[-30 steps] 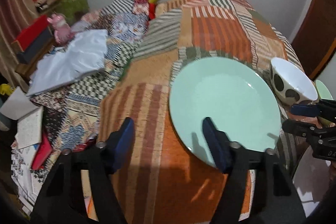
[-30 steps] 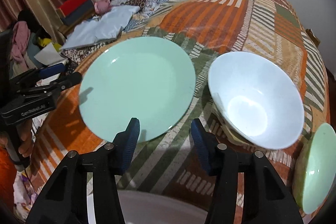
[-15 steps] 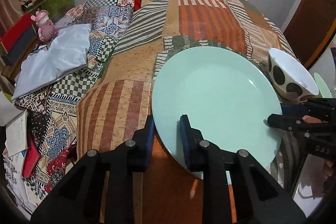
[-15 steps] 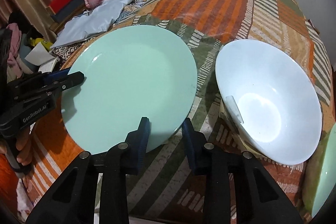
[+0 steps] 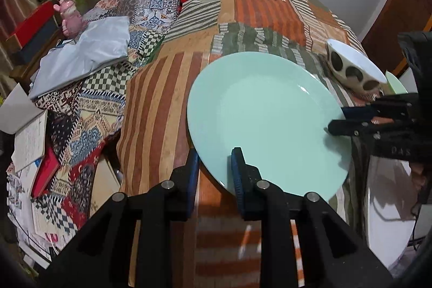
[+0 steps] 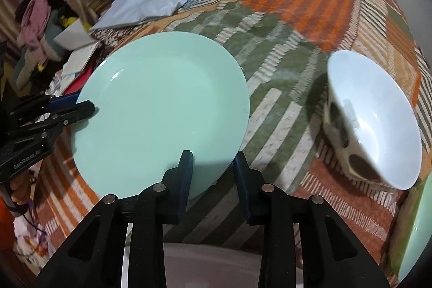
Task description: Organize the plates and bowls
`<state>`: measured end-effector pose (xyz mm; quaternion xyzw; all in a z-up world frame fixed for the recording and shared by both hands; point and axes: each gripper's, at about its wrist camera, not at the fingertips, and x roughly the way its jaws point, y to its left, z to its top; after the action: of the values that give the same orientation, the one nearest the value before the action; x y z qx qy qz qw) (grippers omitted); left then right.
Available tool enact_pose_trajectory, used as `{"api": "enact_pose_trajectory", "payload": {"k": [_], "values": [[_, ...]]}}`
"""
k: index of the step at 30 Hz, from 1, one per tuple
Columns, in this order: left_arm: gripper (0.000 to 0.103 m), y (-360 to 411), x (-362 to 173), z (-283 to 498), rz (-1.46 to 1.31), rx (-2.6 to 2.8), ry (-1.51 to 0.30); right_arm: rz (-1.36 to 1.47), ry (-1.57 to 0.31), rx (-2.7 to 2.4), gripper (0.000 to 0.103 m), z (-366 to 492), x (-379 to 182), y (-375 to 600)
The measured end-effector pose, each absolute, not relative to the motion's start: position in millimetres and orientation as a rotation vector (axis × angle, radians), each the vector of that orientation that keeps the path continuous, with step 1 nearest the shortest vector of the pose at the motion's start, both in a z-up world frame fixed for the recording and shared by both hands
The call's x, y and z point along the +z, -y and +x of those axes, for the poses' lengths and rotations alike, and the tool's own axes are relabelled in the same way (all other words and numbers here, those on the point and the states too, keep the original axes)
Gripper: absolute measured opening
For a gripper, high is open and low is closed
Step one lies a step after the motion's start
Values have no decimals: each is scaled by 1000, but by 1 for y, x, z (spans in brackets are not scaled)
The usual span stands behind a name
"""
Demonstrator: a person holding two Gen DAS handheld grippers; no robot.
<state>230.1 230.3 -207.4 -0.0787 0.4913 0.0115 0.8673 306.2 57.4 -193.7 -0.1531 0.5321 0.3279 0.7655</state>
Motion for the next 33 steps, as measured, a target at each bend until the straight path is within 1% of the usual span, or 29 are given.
{"api": "enact_pose_trajectory", "payload": {"k": [6,11,14,21,33], "values": [[24,-232,-212,233,-192,36,-1041,-326,-1167,705,28,316,-196,-61],[28,-235,-218,242,-205,36,-1038,-287,-1187,709,30,323,-200,-62],[28,-233,-217,243,-200,46,-1031,-291,-1180,702,29,319,-199,-63],[28,-225,-205,233,-165,55,-1003,-282,-1159,709,28,310,-192,-55],[28,-202,-161,211,-137,64,-919,-275,-1017,700,28,285,-151,-31]]}}
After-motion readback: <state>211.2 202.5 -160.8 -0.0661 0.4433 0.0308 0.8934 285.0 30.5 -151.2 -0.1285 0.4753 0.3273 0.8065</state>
